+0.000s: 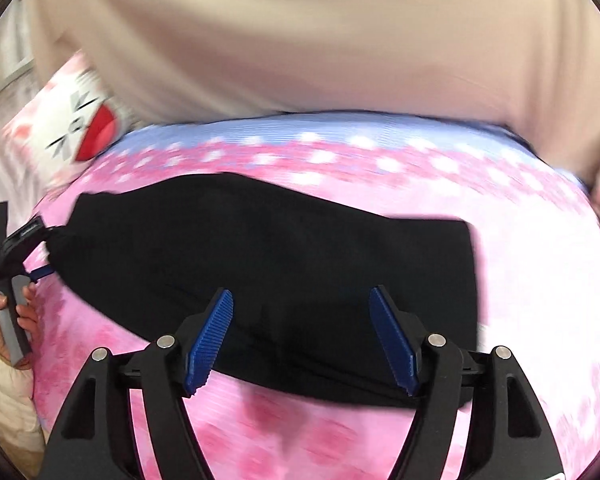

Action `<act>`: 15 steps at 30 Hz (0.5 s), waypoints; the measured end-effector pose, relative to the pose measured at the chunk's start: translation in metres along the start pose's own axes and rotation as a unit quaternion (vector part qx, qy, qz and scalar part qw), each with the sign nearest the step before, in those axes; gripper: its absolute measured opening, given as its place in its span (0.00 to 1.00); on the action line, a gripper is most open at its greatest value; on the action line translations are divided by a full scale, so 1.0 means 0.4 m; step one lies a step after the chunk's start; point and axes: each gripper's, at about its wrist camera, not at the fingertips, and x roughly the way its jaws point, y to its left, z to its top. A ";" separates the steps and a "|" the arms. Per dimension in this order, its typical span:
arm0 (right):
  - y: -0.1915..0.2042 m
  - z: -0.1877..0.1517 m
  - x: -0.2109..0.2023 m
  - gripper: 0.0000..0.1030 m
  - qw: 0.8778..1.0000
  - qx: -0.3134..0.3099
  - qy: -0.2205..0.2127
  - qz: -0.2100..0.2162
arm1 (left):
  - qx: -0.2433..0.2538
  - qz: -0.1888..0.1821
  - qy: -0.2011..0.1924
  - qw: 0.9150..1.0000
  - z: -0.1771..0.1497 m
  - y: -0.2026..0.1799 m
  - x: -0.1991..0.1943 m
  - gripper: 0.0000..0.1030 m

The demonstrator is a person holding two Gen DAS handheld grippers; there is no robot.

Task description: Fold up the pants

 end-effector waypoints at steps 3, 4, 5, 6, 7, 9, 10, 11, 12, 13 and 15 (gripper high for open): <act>-0.108 -0.027 -0.021 0.68 0.998 0.049 -0.002 -0.028 | 0.070 0.032 -0.011 0.997 0.002 -0.075 -0.010 0.15; -0.144 -0.037 -0.026 0.68 0.997 0.064 -0.002 -0.036 | 0.079 0.031 -0.021 0.996 0.002 -0.102 -0.028 0.15; -0.176 -0.046 -0.029 0.68 0.996 0.077 -0.001 -0.043 | 0.095 0.031 -0.036 0.994 0.002 -0.132 -0.052 0.14; -0.210 -0.057 -0.030 0.68 0.995 0.091 -0.001 -0.051 | 0.111 0.025 -0.049 0.992 0.001 -0.166 -0.077 0.14; -0.233 -0.064 -0.031 0.68 0.993 0.101 -0.001 -0.057 | 0.126 0.010 -0.062 0.990 -0.004 -0.211 -0.115 0.14; -0.279 -0.073 -0.033 0.68 0.991 0.120 -0.005 -0.057 | 0.154 -0.020 -0.085 0.984 -0.024 -0.296 -0.182 0.14; -0.299 -0.077 -0.037 0.68 0.991 0.127 -0.009 -0.052 | 0.178 -0.039 -0.098 0.978 -0.043 -0.359 -0.223 0.14; -0.317 -0.075 -0.040 0.68 0.990 0.131 -0.016 -0.045 | 0.199 -0.055 -0.105 0.973 -0.060 -0.409 -0.251 0.14; -0.322 -0.075 -0.042 0.68 0.990 0.133 -0.021 -0.044 | 0.226 -0.080 -0.109 0.965 -0.091 -0.480 -0.285 0.14; -0.338 -0.074 -0.044 0.68 0.990 0.135 -0.029 -0.041 | 0.242 -0.094 -0.109 0.959 -0.111 -0.520 -0.301 0.14; -0.355 -0.078 -0.047 0.68 0.989 0.140 -0.036 -0.031 | 0.293 -0.131 -0.105 0.941 -0.191 -0.637 -0.338 0.14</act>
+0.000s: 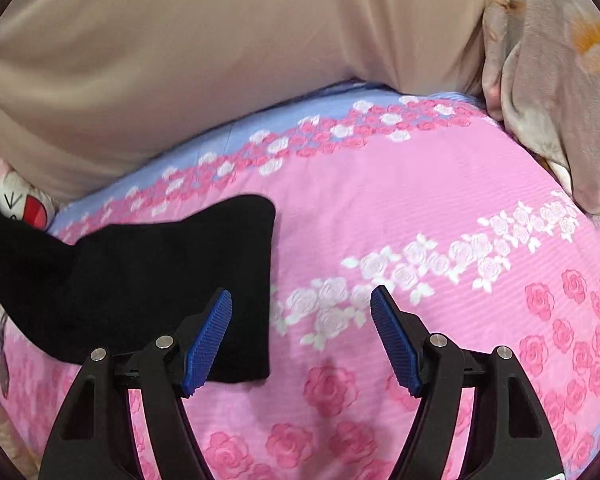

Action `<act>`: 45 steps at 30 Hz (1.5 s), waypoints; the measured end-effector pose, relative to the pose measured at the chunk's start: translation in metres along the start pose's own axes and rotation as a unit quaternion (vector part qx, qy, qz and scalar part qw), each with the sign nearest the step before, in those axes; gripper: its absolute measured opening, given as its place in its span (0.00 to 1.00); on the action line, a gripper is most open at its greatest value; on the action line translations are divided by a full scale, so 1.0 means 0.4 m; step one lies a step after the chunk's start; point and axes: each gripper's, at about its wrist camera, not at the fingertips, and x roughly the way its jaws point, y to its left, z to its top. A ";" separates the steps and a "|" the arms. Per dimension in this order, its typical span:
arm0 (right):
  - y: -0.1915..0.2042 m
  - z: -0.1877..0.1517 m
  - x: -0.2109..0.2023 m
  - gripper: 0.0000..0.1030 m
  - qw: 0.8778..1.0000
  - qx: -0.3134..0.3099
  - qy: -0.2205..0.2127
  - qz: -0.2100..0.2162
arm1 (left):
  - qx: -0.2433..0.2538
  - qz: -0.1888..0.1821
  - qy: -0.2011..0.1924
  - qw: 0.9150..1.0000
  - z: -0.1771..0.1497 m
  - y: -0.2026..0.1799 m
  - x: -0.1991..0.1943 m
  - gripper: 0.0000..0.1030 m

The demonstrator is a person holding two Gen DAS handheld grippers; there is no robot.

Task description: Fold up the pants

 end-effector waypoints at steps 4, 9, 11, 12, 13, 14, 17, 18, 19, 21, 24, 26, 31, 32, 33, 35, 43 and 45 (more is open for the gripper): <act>-0.054 -0.009 0.001 0.68 1.000 0.013 0.000 0.013 | 0.096 -0.070 0.044 0.992 -0.078 -0.308 0.069 0.22; -0.122 -0.038 0.000 0.68 1.000 0.027 0.008 0.002 | 0.116 -0.086 0.209 0.967 -0.269 -0.470 0.251 0.48; -0.144 -0.042 -0.002 0.68 0.999 0.033 0.008 0.002 | 0.113 -0.087 0.211 0.967 -0.298 -0.480 0.237 0.54; -0.147 -0.041 -0.001 0.68 0.999 0.032 0.009 0.006 | 0.120 -0.079 0.193 0.971 -0.298 -0.482 0.217 0.68; -0.144 -0.036 0.002 0.69 0.999 0.031 0.010 0.012 | 0.129 -0.068 0.166 0.975 -0.292 -0.475 0.183 0.77; -0.137 -0.032 0.005 0.69 0.999 0.029 0.010 0.021 | 0.135 -0.061 0.142 0.979 -0.284 -0.462 0.156 0.92; -0.078 -0.007 0.015 0.69 0.998 0.014 0.008 0.067 | 0.143 -0.037 0.081 0.986 -0.244 -0.392 0.061 0.95; -0.039 0.005 0.023 0.69 0.996 0.001 0.012 0.092 | 0.137 -0.025 0.074 0.987 -0.228 -0.364 0.044 0.95; -0.008 0.014 0.033 0.69 0.994 -0.008 0.017 0.112 | 0.122 -0.005 0.068 0.990 -0.214 -0.312 0.027 0.95; 0.065 0.030 0.063 0.70 0.987 -0.027 0.033 0.153 | 0.097 0.024 0.069 0.993 -0.191 -0.234 0.030 0.95; 0.169 0.044 0.125 0.73 0.983 -0.058 0.059 0.166 | 0.058 0.088 0.080 0.991 -0.175 -0.105 0.040 0.95; 0.216 0.041 0.158 0.70 0.981 -0.071 0.069 0.169 | 0.025 0.111 0.089 0.990 -0.175 -0.019 0.042 0.95; 0.269 0.047 0.098 0.09 0.981 -0.115 0.039 0.152 | -0.013 0.126 0.104 0.986 -0.177 0.093 0.052 0.95; 0.253 0.052 0.050 0.10 0.983 -0.118 0.018 0.137 | -0.015 0.124 0.107 0.986 -0.178 0.102 0.056 0.95; 0.231 0.051 0.029 0.10 0.984 -0.114 0.014 0.134 | -0.014 0.122 0.110 0.986 -0.177 0.111 0.056 0.95; 0.187 0.037 0.058 0.22 0.987 -0.104 0.041 0.113 | -0.008 0.114 0.115 0.987 -0.193 0.115 0.066 0.95; 0.135 0.015 0.115 0.53 0.985 -0.047 0.079 0.149 | 0.015 0.090 0.146 0.985 -0.246 0.078 0.121 0.95; 0.162 0.014 0.166 0.53 0.982 -0.058 0.107 0.147 | 0.018 0.090 0.150 0.984 -0.253 0.073 0.126 0.95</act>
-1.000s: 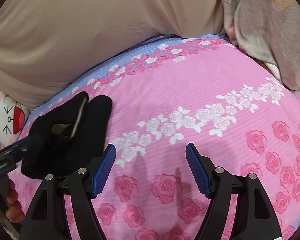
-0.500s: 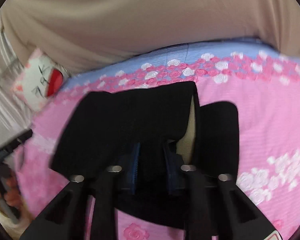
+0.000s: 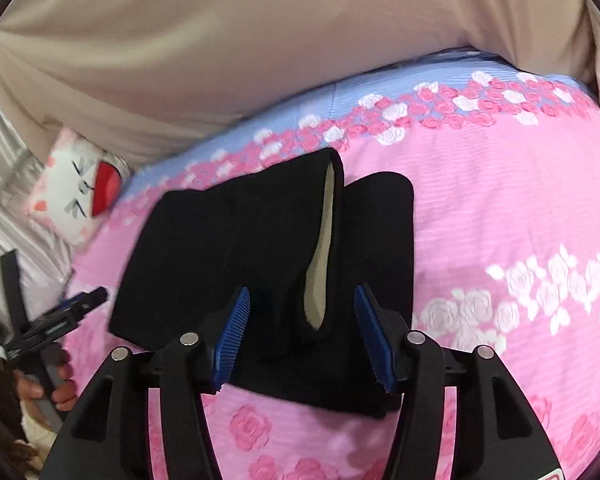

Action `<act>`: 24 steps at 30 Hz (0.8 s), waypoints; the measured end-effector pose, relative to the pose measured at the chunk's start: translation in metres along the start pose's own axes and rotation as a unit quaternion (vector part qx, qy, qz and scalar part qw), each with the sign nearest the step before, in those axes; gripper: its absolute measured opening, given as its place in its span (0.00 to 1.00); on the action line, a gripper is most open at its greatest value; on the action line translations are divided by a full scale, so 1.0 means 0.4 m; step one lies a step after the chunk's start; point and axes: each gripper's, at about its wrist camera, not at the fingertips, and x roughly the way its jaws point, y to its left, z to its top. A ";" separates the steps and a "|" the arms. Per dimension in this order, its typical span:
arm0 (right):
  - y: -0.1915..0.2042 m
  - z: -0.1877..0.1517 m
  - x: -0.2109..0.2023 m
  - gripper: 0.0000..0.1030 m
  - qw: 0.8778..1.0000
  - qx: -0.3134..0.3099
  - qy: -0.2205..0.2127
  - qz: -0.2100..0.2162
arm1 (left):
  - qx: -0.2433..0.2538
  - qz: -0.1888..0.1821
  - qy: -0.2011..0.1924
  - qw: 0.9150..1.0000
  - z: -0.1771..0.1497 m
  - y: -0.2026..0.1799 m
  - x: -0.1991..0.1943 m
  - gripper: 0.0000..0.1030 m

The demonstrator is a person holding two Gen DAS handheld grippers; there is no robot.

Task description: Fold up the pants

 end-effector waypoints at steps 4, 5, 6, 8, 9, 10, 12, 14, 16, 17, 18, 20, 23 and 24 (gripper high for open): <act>0.042 0.000 0.055 0.29 1.000 -0.026 0.010 0.008 | 0.001 0.002 0.006 1.000 -0.004 -0.010 0.005 0.95; 0.054 0.004 0.046 0.23 0.999 -0.030 0.005 0.016 | 0.003 0.004 0.006 1.000 -0.004 -0.013 0.003 0.95; 0.065 0.014 0.013 0.19 0.999 -0.035 -0.014 0.019 | 0.004 0.010 0.003 1.000 0.000 -0.017 -0.002 0.95; 0.069 0.034 -0.077 0.18 0.997 -0.041 -0.057 0.026 | 0.003 0.011 -0.005 1.000 0.010 -0.019 -0.017 0.95; 0.061 0.036 -0.108 0.18 0.996 -0.043 -0.067 0.027 | 0.001 0.009 -0.010 1.000 0.016 -0.020 -0.026 0.95; 0.046 0.033 -0.134 0.18 0.996 -0.044 -0.074 0.019 | -0.001 0.003 -0.016 1.000 0.021 -0.022 -0.036 0.95; -0.003 0.014 -0.112 0.18 0.998 -0.030 -0.061 -0.020 | 0.002 -0.002 -0.020 1.000 0.026 -0.032 -0.039 0.95; -0.080 -0.030 -0.029 0.18 0.999 0.008 -0.016 -0.044 | 0.009 -0.006 -0.010 1.000 0.022 -0.054 -0.017 0.95; -0.116 -0.052 -0.029 0.26 0.998 0.049 -0.041 -0.005 | 0.015 -0.013 0.010 1.000 0.012 -0.079 0.014 0.95; -0.121 -0.049 -0.038 0.29 0.997 0.063 -0.042 0.005 | 0.017 -0.016 0.016 1.000 0.007 -0.088 0.025 0.95; -0.121 -0.047 -0.050 0.33 0.997 0.067 -0.049 0.002 | 0.018 -0.015 0.021 1.000 0.004 -0.095 0.033 0.95; -0.112 -0.043 -0.086 0.44 0.996 0.068 -0.059 -0.005 | 0.022 -0.016 0.022 0.999 0.004 -0.108 0.039 0.95; -0.105 -0.048 -0.104 0.65 0.996 0.055 -0.063 -0.036 | 0.023 -0.017 0.023 0.999 0.006 -0.116 0.050 0.95; -0.101 -0.052 -0.100 0.65 0.996 0.054 -0.058 -0.038 | 0.022 -0.017 0.024 0.999 0.006 -0.118 0.054 0.95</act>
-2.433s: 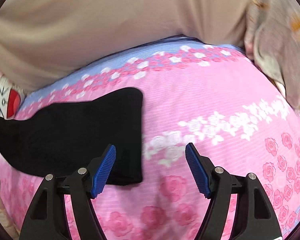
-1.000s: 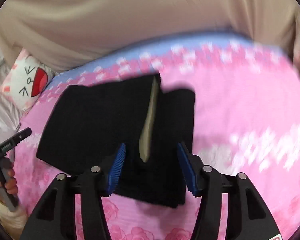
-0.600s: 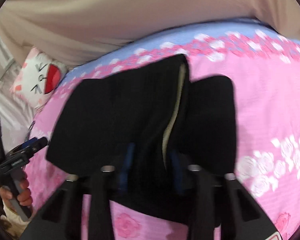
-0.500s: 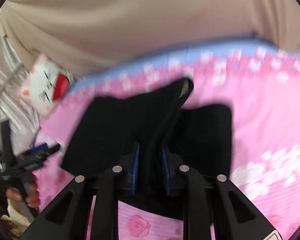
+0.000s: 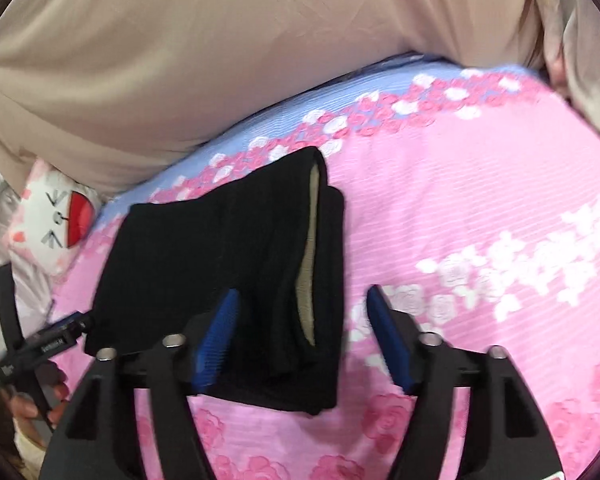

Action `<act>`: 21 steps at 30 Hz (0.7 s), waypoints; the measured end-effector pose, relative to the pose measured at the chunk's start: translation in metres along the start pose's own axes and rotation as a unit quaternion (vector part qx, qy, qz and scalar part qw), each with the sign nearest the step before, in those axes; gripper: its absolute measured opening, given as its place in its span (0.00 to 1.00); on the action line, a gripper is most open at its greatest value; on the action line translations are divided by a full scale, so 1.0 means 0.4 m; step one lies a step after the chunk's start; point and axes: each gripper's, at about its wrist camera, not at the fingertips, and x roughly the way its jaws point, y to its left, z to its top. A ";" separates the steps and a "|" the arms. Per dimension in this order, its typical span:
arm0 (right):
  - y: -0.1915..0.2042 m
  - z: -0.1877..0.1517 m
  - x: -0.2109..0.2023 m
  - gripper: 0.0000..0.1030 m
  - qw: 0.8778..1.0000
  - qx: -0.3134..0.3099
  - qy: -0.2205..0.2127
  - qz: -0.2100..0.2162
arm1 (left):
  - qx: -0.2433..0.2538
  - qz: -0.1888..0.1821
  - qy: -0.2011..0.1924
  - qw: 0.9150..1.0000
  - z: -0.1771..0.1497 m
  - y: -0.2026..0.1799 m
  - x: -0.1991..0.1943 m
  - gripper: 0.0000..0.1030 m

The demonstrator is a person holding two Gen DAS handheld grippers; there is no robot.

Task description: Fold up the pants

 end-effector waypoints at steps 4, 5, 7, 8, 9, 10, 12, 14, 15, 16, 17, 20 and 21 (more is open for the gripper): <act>-0.011 -0.020 0.063 0.66 0.999 0.026 0.038 0.023 | -0.001 -0.013 0.006 1.000 -0.001 -0.017 0.025 0.95; -0.016 -0.028 0.082 0.66 0.998 0.037 0.046 0.035 | 0.001 -0.016 0.009 1.000 -0.002 -0.024 0.032 0.95; -0.024 -0.035 0.105 0.69 0.995 0.061 0.053 0.059 | 0.006 -0.021 0.014 1.000 -0.003 -0.037 0.044 0.95; -0.028 -0.034 0.108 0.72 0.994 0.070 0.049 0.068 | 0.007 -0.021 0.014 1.000 -0.004 -0.042 0.050 0.95; -0.027 -0.034 0.110 0.75 0.994 0.071 0.048 0.072 | 0.007 -0.022 0.016 1.000 -0.004 -0.044 0.056 0.96; -0.024 -0.033 0.112 0.78 0.994 0.069 0.048 0.070 | 0.001 -0.027 0.019 0.999 -0.005 -0.044 0.065 0.96; -0.007 -0.029 0.118 0.81 0.995 0.062 0.049 0.060 | -0.016 -0.044 0.021 0.999 -0.008 -0.042 0.076 0.96; 0.014 -0.026 0.127 0.82 0.996 0.056 0.046 0.046 | -0.038 -0.062 0.025 0.997 -0.017 -0.036 0.091 0.96; 0.019 -0.026 0.129 0.81 0.996 0.050 0.043 0.052 | -0.051 -0.073 0.028 0.996 -0.022 -0.030 0.096 0.95; 0.022 -0.028 0.130 0.75 0.997 0.048 0.041 0.051 | -0.060 -0.086 0.031 0.994 -0.025 -0.025 0.099 0.93; 0.026 -0.029 0.128 0.67 0.997 0.043 0.038 0.050 | -0.064 -0.106 0.032 0.992 -0.025 -0.020 0.098 0.78; 0.041 -0.017 0.091 0.38 0.997 0.032 0.030 0.060 | -0.050 -0.123 0.032 0.991 -0.014 -0.021 0.068 0.49; 0.043 -0.013 0.071 0.35 0.997 0.030 0.026 0.068 | -0.047 -0.130 0.034 0.990 -0.011 -0.019 0.057 0.43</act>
